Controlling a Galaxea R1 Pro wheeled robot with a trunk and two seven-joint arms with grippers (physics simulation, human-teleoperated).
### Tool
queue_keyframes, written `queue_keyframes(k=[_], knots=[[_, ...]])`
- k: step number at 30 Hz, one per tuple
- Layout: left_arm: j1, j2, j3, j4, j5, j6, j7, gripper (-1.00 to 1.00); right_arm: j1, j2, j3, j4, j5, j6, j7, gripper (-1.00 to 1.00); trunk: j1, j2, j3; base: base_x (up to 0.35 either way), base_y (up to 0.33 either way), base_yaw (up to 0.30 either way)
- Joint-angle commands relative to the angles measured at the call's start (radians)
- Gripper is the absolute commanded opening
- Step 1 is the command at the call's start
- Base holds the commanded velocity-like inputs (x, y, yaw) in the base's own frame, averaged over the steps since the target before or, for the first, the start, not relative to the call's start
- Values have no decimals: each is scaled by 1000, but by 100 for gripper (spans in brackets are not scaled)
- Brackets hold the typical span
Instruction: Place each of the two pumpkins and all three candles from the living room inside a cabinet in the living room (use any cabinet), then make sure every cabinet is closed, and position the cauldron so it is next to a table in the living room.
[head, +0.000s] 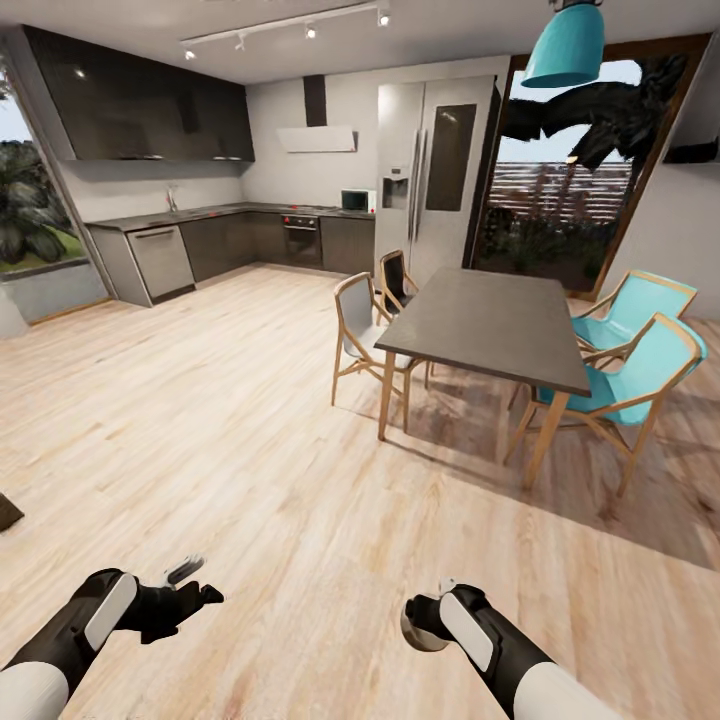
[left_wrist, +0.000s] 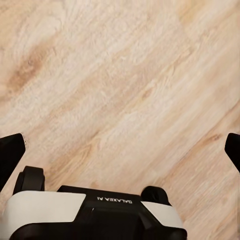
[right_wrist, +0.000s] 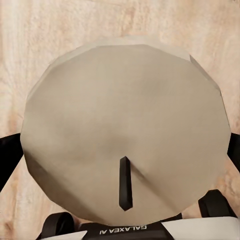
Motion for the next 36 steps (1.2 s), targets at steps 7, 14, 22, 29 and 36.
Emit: queue_keyframes(k=[7, 14, 22, 29, 36], knots=[[0, 0, 0, 0, 0, 0, 0, 100, 0, 0, 0, 0, -3, -1, 0, -100, -27, 49, 22, 0, 0, 283], [0, 0, -1, 0, 0, 0, 0, 100, 0, -1, 0, 0, -3, -1, 0, -100, -54, 98, 44, 0, 0, 282], [0, 0, 0, 0, 0, 0, 0, 100, 0, -4, 0, 0, -3, -1, 0, -100, -84, 154, 69, 0, 0, 283], [0, 0, 0, 0, 0, 0, 0, 100, 0, -1, -1, 0, -3, -1, 0, -100, -84, 154, 69, 0, 0, 283], [0, 0, 0, 0, 1, 0, -1, 100, 0, -1, 0, 0, -3, -1, 0, -100, -84, 154, 69, 0, 0, 283]])
